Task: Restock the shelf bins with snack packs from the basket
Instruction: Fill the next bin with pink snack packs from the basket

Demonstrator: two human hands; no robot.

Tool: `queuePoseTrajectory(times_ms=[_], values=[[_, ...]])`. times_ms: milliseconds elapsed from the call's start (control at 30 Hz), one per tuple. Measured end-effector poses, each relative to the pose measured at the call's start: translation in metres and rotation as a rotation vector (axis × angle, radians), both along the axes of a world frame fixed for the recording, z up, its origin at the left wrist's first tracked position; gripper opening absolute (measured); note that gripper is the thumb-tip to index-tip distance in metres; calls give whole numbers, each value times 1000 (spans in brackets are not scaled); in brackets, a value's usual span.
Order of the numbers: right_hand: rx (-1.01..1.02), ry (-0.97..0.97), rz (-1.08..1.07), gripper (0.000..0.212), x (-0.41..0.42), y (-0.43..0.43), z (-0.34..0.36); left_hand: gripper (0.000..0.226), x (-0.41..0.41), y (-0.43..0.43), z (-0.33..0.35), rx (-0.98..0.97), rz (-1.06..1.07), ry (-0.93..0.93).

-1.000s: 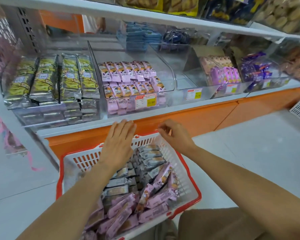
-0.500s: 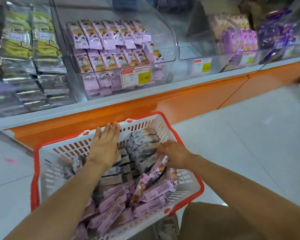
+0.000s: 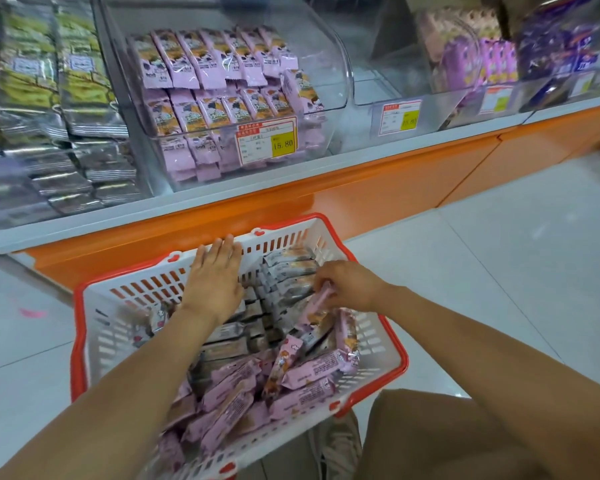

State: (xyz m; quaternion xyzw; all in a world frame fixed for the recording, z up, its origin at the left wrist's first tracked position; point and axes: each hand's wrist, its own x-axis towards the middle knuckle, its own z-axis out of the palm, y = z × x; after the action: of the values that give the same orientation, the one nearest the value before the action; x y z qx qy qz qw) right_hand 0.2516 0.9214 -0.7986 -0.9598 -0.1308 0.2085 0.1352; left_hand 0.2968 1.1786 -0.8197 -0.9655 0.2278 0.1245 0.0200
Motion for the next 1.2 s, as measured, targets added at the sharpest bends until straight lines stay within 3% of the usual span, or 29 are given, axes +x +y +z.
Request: queuePoseTrajectory(times_ms=[133, 300, 367, 533, 767, 1067, 1133, 1200], values=[[358, 11, -216, 40, -1, 6, 26, 52, -7, -11, 22, -233, -24, 86], [603, -13, -273, 48, 1, 25, 58, 37, -21, -28, 45, -782, 55, 493], [691, -34, -296, 50, 1, 32, 71, 21, -26, -29, 54, -933, 79, 576], [863, -160, -380, 55, -3, 48, 98, 23, -33, -22, 81, -1169, 154, 532], [751, -242, -323, 50, -23, 65, 116, 15, -34, -20, 112, -1432, 403, 419], [749, -335, -316, 36, -21, 77, 144, 15, -30, -24, 140, -1515, 461, 325], [772, -382, -333, 35, -14, 75, 152, 15, -25, -23, 147, -1435, 378, 186], [771, -441, -371, 39, -5, 73, 162, 22, -19, -15, 152, -1270, 242, -155]])
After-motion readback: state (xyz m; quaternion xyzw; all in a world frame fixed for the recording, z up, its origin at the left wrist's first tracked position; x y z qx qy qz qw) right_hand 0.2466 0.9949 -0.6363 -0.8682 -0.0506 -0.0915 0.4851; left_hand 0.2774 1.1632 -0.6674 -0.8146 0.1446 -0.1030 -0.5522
